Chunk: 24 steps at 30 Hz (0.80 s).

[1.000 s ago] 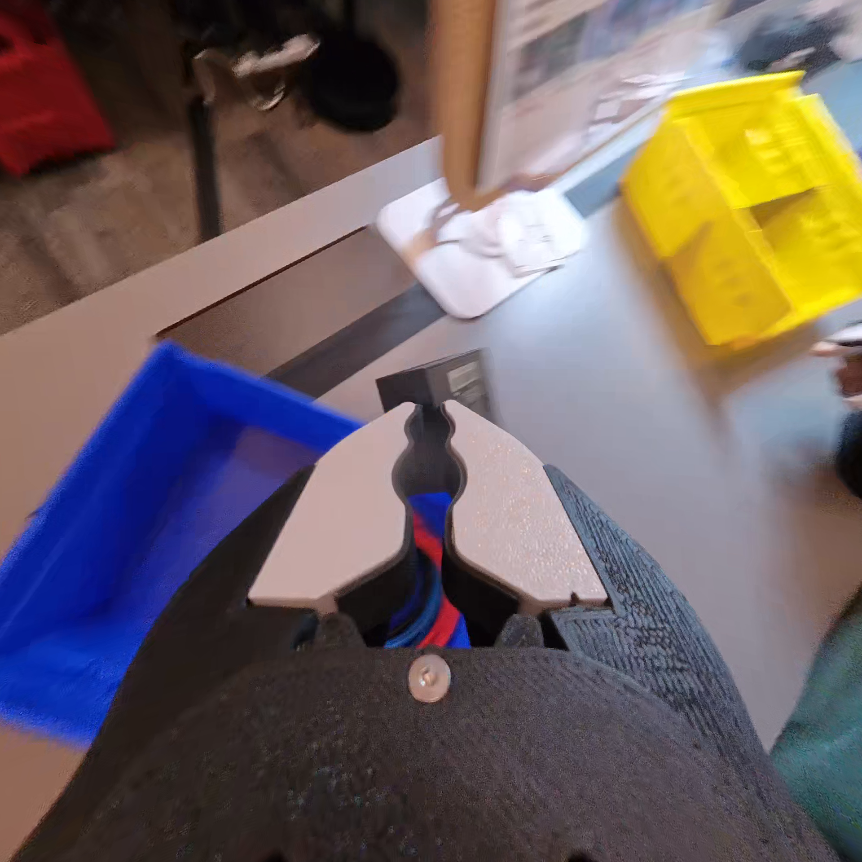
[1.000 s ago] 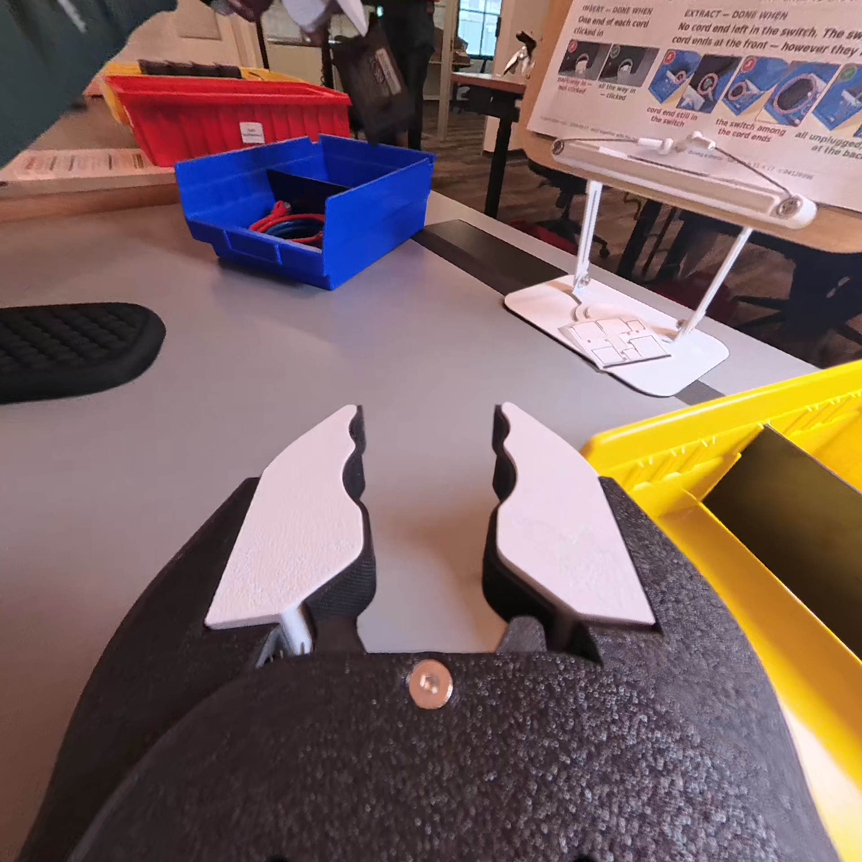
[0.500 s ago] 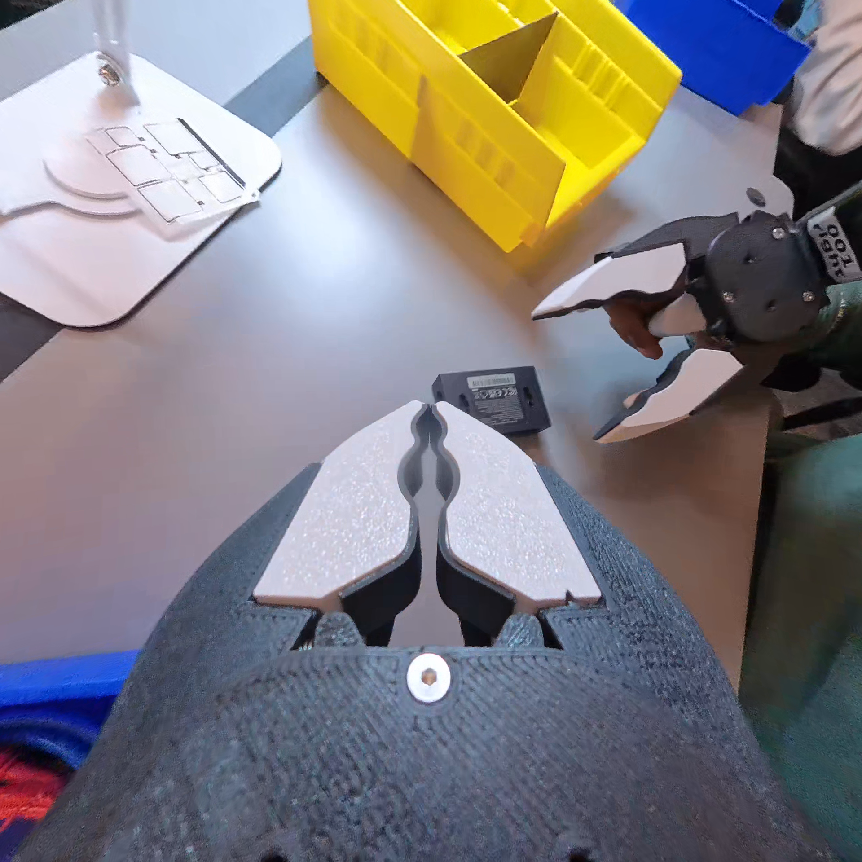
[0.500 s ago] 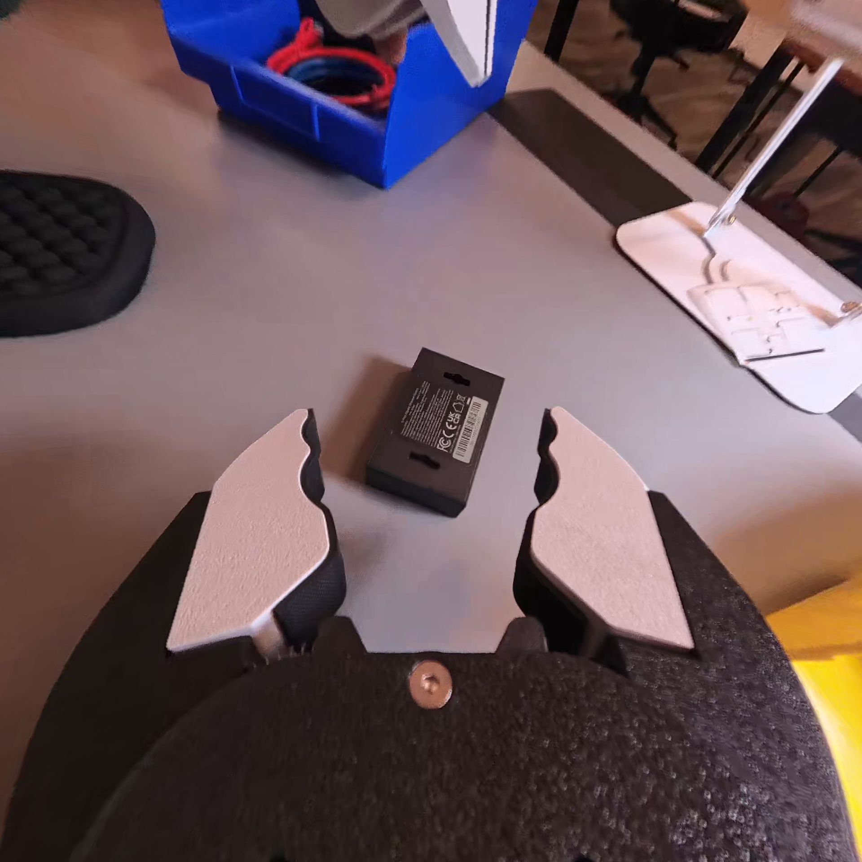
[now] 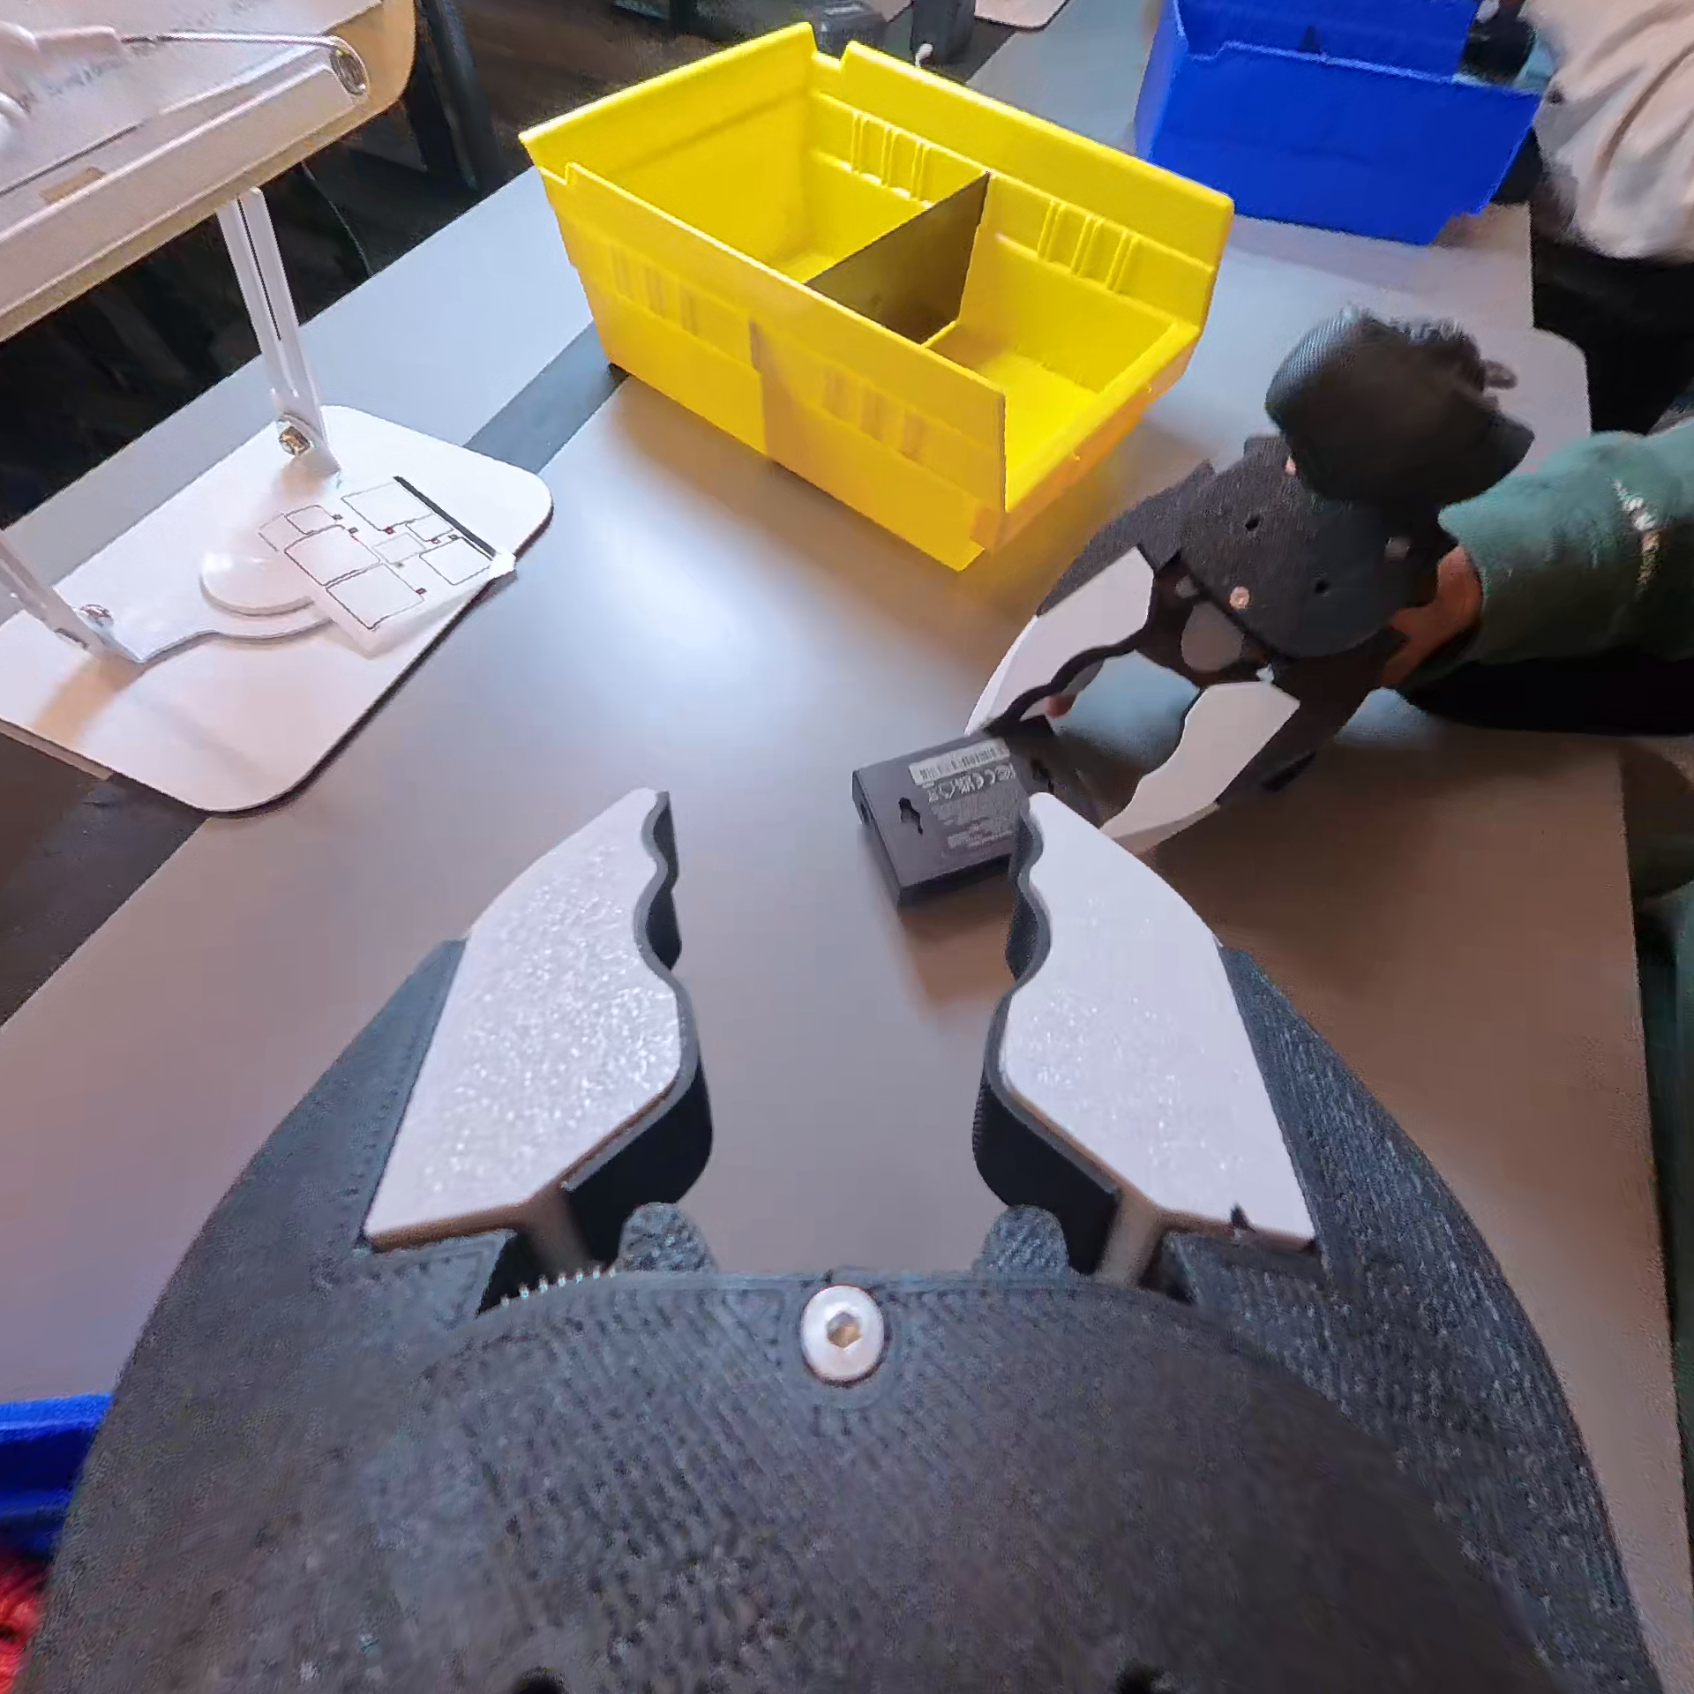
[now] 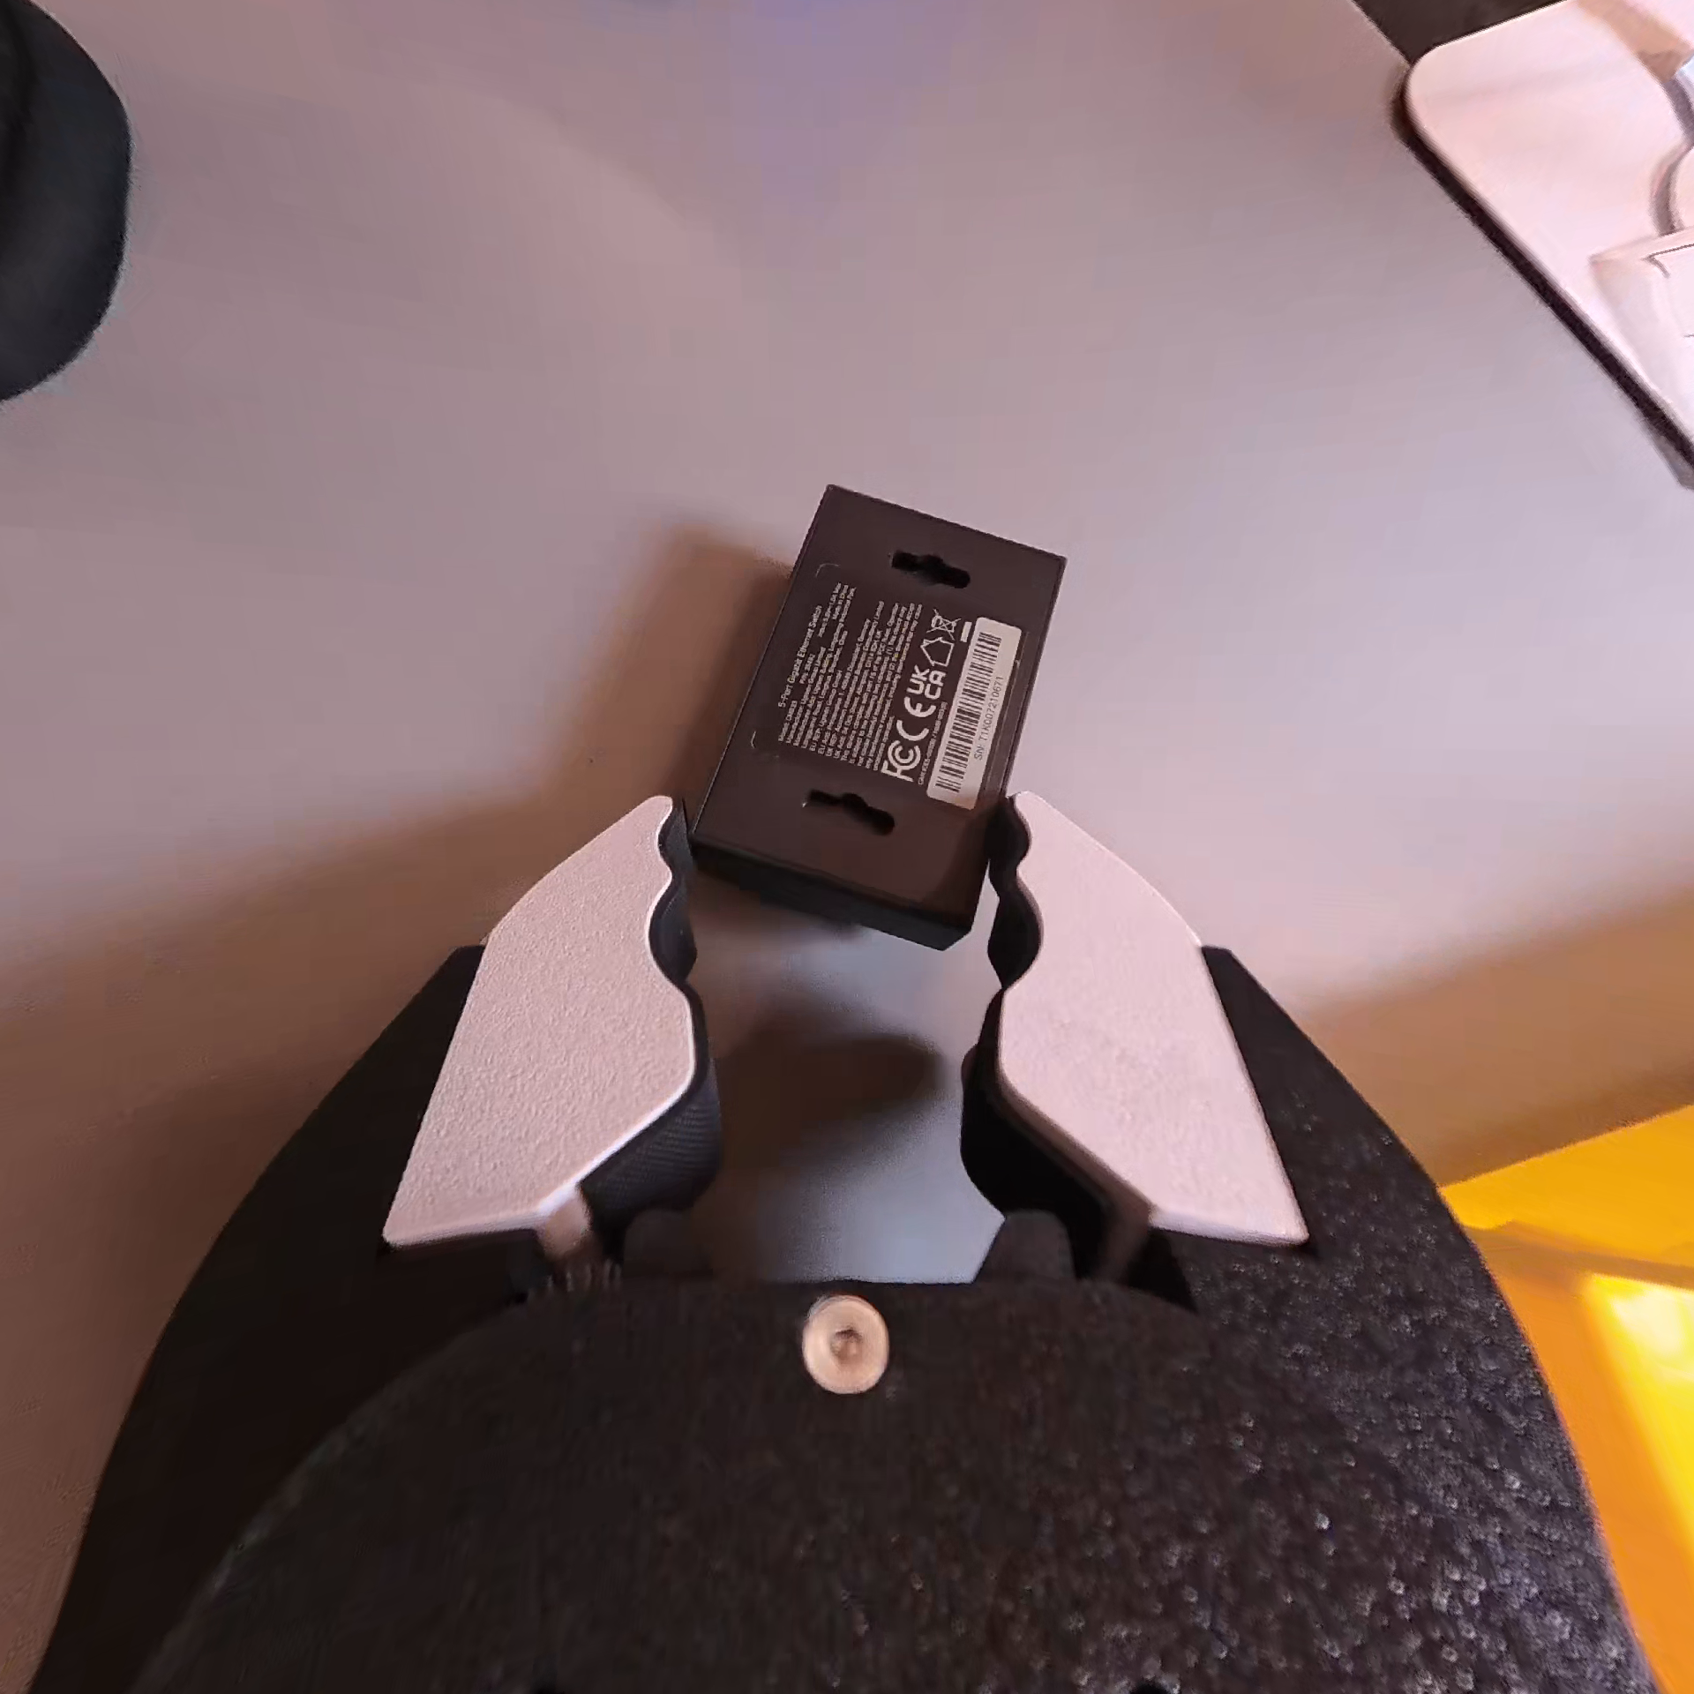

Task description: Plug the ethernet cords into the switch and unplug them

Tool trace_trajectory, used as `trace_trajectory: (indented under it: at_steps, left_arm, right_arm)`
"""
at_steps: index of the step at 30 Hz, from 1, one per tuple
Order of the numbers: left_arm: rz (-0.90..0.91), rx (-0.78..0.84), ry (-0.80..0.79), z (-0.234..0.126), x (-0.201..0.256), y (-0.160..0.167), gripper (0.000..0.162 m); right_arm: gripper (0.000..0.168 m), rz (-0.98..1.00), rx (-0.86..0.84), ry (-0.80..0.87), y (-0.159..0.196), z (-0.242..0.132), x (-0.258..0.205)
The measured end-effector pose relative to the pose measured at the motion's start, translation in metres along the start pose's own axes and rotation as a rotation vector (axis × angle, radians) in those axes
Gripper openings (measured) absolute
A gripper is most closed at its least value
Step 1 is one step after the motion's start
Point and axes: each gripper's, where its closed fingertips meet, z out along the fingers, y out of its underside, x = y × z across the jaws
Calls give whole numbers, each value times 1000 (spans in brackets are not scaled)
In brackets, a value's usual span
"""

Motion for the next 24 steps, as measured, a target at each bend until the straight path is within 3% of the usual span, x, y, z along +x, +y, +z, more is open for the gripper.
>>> trace_trajectory:
  at_steps: [1,11,17,21,23,24]
  left_arm:
    - [13,-5,2,0,2,3,72]
    - [84,-3,13,0,13,19,79]
    - [383,1,-5,22,60,38,81]
    - [696,1,-138,39,84,40,73]
    - [781,26,-213,46,88,37,61]
    - [804,43,-260,44,84,34,44]
  right_arm:
    - [63,3,5,-2,-1,-1,1]
    - [64,75,96,-101,-14,-14,-3]
    - [64,202,287,-502,-40,-55,-32]
    - [63,359,317,-744,-47,-72,-48]
    - [63,429,310,-868,-48,-77,-59]
    - [63,446,301,-898,-46,-77,-62]
